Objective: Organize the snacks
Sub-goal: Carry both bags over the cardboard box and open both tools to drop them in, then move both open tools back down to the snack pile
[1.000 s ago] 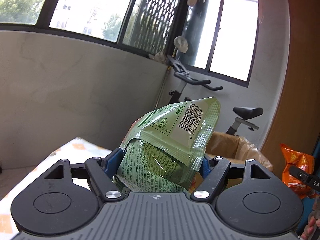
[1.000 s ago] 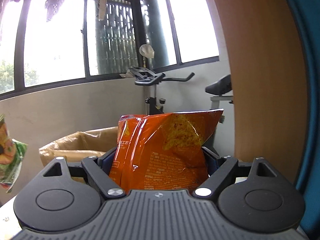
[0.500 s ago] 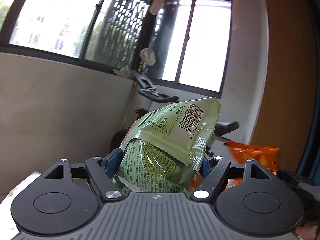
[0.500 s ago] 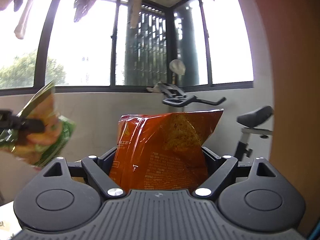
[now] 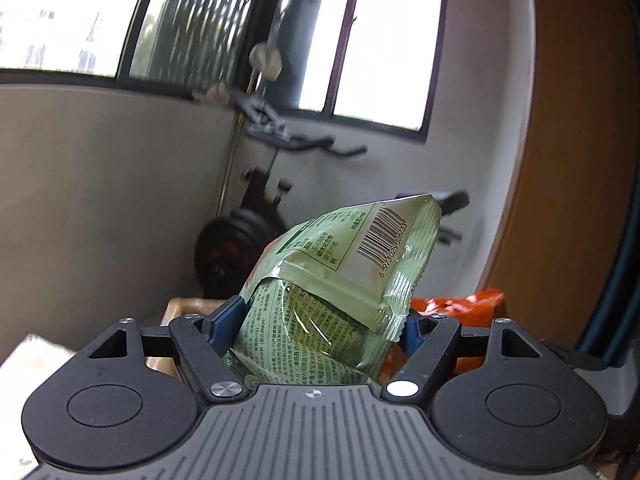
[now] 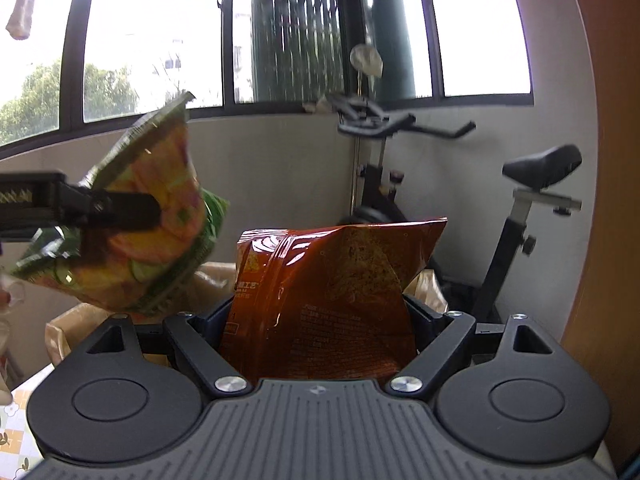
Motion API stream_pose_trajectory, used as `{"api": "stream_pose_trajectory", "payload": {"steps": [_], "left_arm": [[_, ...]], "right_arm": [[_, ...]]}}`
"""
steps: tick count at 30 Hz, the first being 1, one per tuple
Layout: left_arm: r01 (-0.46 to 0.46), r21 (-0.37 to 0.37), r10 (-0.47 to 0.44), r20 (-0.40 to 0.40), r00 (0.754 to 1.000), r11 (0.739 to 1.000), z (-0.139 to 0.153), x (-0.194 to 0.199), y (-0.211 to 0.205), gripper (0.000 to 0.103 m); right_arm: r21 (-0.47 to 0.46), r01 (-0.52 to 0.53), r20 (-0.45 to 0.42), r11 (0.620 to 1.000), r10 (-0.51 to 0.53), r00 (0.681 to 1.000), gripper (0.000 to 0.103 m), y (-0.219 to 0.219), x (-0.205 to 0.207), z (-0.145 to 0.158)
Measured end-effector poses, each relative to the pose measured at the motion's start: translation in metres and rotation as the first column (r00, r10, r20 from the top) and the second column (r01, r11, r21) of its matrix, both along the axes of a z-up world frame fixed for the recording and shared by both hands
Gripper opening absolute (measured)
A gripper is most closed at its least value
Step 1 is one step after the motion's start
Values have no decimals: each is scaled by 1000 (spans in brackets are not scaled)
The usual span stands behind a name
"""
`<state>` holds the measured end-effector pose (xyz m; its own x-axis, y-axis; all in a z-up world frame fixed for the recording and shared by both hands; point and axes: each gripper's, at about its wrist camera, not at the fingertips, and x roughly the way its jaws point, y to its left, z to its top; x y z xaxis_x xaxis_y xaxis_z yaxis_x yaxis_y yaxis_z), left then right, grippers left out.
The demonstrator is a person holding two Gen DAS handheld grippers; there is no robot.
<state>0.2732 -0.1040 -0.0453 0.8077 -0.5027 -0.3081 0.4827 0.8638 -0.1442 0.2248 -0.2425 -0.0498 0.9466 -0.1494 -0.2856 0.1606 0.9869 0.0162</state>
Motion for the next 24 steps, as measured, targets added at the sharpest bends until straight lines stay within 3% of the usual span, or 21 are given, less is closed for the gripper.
{"api": "stream_pose_trajectory", "payload": {"steps": [6,13,18,24], "left_arm": [[-6,18,8,-114,993,1000,-16,16,8,80],[-28,19,30,-109,994,999,-15,19,21,87],[-49,18,51,-110,993,999,-11,12,29,88],[-75,10,75,-120,990,997,2,4,39,88]], "right_arm": [[15,9,-55,1000,-9,998,86,-4,4,-7],[31,27,-96,999,-24,995,88,-3,3,-8],[55,41,-112,998,-34,993,98,-4,-3,-6],[63,41,-100,997,-35,994,100,1,-18,-1]]}}
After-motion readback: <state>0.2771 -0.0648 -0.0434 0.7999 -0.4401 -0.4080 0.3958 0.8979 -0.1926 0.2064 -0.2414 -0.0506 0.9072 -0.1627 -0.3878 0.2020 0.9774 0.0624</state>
